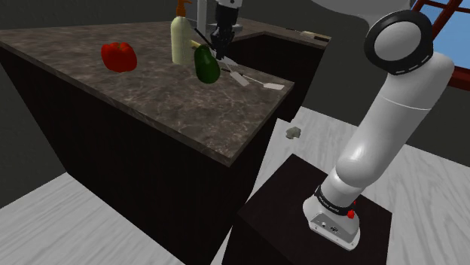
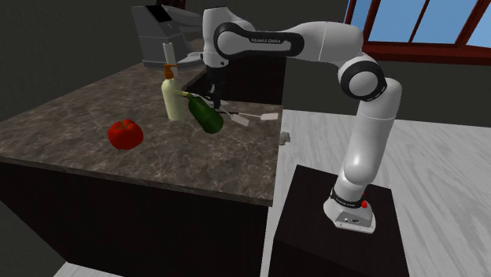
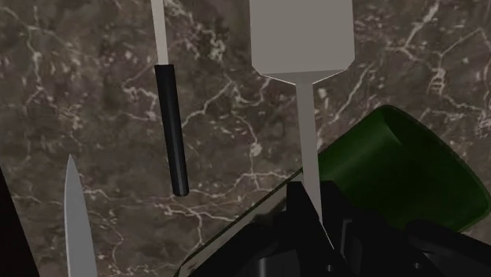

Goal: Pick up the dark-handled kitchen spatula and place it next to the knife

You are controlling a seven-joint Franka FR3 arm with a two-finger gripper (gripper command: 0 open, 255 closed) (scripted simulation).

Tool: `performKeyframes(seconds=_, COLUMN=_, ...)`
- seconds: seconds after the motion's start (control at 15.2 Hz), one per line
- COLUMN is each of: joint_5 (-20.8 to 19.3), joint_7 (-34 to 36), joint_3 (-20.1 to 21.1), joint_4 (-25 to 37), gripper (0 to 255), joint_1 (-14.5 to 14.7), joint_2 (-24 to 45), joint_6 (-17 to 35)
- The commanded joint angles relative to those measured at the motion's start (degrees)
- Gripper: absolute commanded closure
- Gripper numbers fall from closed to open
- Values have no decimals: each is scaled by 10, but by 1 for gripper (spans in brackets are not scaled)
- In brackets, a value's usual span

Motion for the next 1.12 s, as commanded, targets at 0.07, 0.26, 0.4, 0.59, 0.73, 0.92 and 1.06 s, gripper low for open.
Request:
performKeyframes(seconds=0.07, joint_5=2, joint_7=-1, joint_3=-1, joint_4=-33, gripper=255, joint_1=-1, joint_2=-6, joint_6=26)
performKeyframes(seconds=0.26, joint_5=3, joint_7=-2, joint_3=-1, joint_4=-63, gripper=255, joint_1=-1, joint_2=-11, joint_6=51)
performKeyframes(seconds=0.4, joint_5=4, joint_7=-3, joint_3=-2, joint_4=-81, gripper=255, joint_1=-1, joint_2=-13, joint_6=67)
performKeyframes(seconds=0.59, joint_5=5, joint_7=-3, joint_3=-2, joint_4=-110, gripper=255, joint_1=-2, joint_2=-16, joint_6=93)
performKeyframes(seconds=0.73, joint_5=5, joint_7=-3, joint_3=-2, joint_4=-110, gripper=255, joint_1=-1, joint_2=-16, joint_6=93)
performKeyframes(seconds=0.92, joint_5=5, joint_7=-3, joint_3=-3, joint_4=-110, gripper=255, joint_1=-1, joint_2=-16, joint_6=93)
performKeyframes(seconds=1.06, joint_5=5, joint_7=-3, joint_3=-4, joint_4=-110, gripper=255, joint_1=0, joint_2=-16, joint_6=93)
